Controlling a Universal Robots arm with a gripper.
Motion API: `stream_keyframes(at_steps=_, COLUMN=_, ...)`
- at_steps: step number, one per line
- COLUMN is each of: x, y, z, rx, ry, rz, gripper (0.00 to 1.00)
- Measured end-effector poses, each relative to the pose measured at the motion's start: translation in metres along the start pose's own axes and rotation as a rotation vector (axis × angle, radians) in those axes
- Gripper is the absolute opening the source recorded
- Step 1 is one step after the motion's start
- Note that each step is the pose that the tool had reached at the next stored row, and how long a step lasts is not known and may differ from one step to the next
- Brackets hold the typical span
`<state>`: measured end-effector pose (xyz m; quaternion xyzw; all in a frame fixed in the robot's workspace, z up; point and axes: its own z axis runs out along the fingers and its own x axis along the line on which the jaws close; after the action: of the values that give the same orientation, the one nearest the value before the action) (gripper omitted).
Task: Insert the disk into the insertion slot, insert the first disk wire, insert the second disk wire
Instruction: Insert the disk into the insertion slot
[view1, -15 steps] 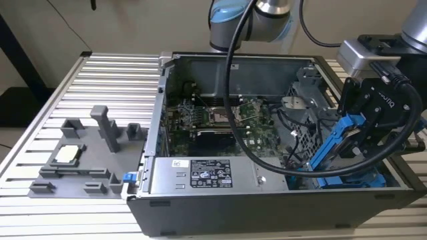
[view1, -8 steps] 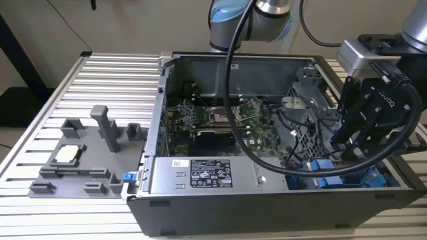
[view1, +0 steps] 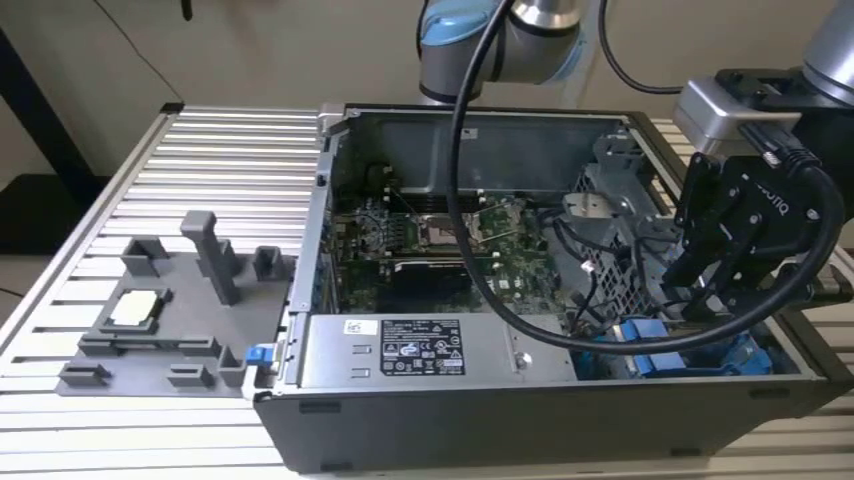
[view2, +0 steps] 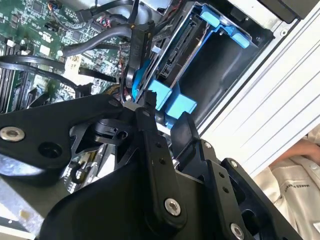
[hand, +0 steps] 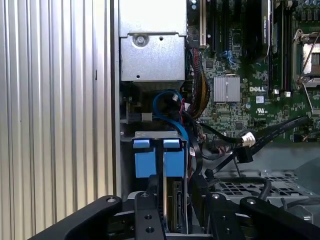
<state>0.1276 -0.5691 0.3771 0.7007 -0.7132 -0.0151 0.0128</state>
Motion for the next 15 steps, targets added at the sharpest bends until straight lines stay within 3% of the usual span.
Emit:
stream_keyframes(at_steps=7, x=0.0001, y=0.0000, z=-0.0005, rx=0.0000, ry=0.0000, rz=0.000, gripper=0.40)
stream_keyframes(at_steps=15, x=-0.0001, y=0.0007, z=-0.0168, rx=0.0000, ry=0.0001, rz=0.000, gripper=0.40)
